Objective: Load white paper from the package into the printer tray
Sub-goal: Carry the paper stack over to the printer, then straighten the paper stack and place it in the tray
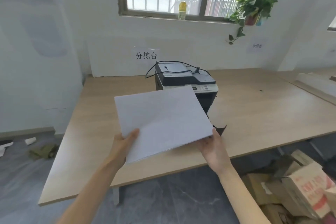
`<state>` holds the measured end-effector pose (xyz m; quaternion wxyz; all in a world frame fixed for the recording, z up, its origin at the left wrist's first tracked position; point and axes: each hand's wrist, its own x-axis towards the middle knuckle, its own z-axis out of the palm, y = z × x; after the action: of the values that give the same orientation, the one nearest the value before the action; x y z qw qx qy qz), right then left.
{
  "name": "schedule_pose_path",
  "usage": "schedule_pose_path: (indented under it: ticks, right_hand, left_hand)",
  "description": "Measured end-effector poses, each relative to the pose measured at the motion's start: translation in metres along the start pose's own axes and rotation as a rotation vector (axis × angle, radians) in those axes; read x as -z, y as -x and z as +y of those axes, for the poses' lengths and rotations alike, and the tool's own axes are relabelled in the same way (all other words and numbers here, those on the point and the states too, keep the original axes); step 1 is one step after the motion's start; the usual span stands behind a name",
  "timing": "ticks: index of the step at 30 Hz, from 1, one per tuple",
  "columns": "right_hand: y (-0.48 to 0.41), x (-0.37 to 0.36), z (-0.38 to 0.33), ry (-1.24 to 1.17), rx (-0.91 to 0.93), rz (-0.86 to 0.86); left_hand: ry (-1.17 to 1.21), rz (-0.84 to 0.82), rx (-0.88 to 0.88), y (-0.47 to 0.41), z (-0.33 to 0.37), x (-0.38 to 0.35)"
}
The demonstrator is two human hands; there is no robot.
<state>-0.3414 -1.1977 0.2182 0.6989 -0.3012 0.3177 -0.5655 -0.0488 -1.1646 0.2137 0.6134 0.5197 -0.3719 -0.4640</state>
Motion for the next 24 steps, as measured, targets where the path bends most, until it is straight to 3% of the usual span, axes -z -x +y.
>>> schedule_pose_path:
  ticks: [5,8,11,15,19,22,24]
  right_hand:
    - [-0.065,-0.041,0.022,0.086,-0.078,-0.044]
    - [-0.101,-0.07,0.039,0.123,-0.037,0.075]
    - [-0.133,-0.091,0.048,0.235,0.035,0.252]
    - [-0.177,-0.097,0.044,0.311,0.096,0.269]
    - [-0.219,-0.099,0.042,0.428,0.088,0.11]
    - [-0.246,-0.114,0.048,0.476,0.04,-0.057]
    - [-0.264,-0.131,0.058,0.519,0.029,-0.13]
  left_hand:
    - [0.039,0.134,-0.059,-0.033,-0.001,-0.021]
    - [0.027,0.228,-0.096,-0.045,-0.008,-0.028]
    - [0.0,0.204,-0.109,-0.059,-0.018,-0.03]
    - [0.085,0.161,0.01,-0.102,-0.019,0.005]
    - [0.066,-0.057,0.137,-0.169,0.006,0.076]
    - [-0.183,-0.375,0.226,-0.215,0.034,0.099]
    - [-0.336,-0.504,0.237,-0.238,0.043,0.096]
